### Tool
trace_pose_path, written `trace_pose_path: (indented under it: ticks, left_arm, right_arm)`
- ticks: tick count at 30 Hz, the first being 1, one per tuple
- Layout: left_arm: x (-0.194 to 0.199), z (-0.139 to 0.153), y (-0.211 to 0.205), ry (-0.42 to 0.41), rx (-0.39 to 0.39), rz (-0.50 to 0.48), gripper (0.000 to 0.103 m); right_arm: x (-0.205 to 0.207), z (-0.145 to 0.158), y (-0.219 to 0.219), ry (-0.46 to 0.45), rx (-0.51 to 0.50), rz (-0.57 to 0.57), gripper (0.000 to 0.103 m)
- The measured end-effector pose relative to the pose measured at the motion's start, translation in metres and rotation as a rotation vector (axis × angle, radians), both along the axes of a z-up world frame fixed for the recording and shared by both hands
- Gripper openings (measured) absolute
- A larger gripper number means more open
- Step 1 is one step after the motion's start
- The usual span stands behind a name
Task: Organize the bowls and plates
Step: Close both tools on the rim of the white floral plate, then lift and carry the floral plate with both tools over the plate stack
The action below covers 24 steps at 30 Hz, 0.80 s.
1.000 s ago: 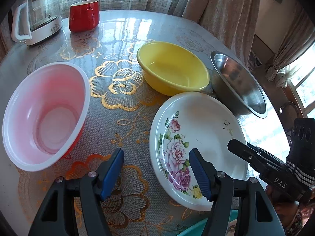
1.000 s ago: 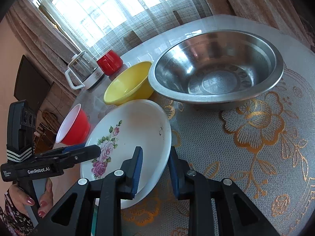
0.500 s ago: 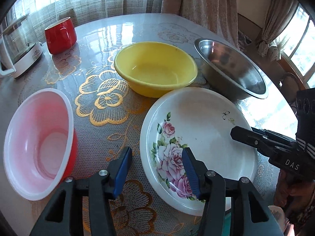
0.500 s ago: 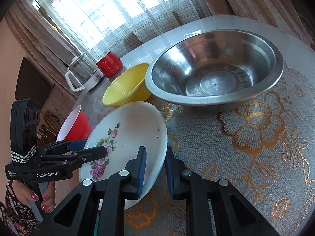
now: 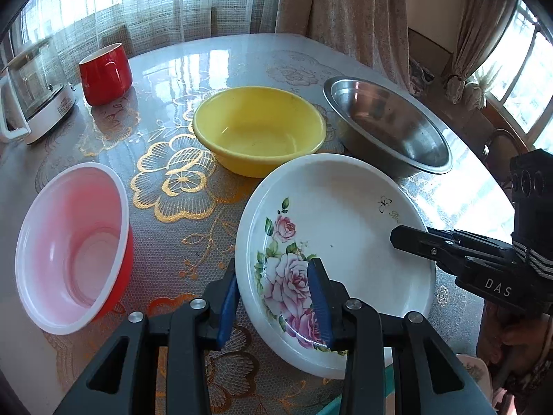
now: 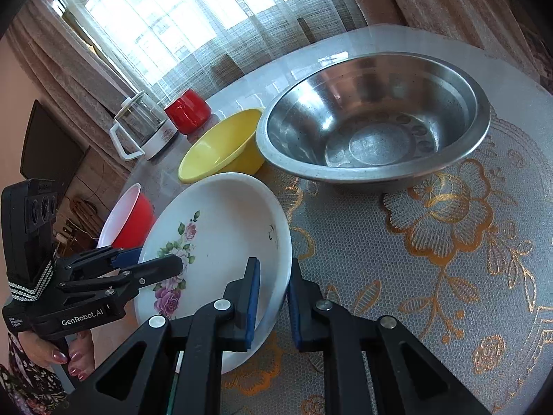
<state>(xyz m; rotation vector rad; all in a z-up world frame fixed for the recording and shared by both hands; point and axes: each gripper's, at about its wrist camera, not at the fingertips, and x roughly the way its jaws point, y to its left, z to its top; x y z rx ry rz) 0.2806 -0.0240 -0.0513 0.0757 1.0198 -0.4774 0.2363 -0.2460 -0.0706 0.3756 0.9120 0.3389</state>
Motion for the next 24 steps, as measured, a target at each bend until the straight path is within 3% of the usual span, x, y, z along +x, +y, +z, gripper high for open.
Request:
trace_pose_path:
  ticks: [10,14,24]
  left_arm:
    - [-0.014,0.015,0.006,-0.022,-0.096,0.049,0.038]
    - [-0.019,0.024,0.011,-0.025,-0.136,0.063,0.038]
    - [-0.062,0.05,0.027,-0.061,-0.232,0.092,0.038]
  right_arm:
    - [-0.015,0.027,-0.001,-0.067,-0.014,-0.011,0.014]
    - [-0.021,0.039,-0.007,-0.084,0.025,-0.032,0.013]
    - [-0.055,0.081,-0.003,-0.139,0.067,-0.023,0.013]
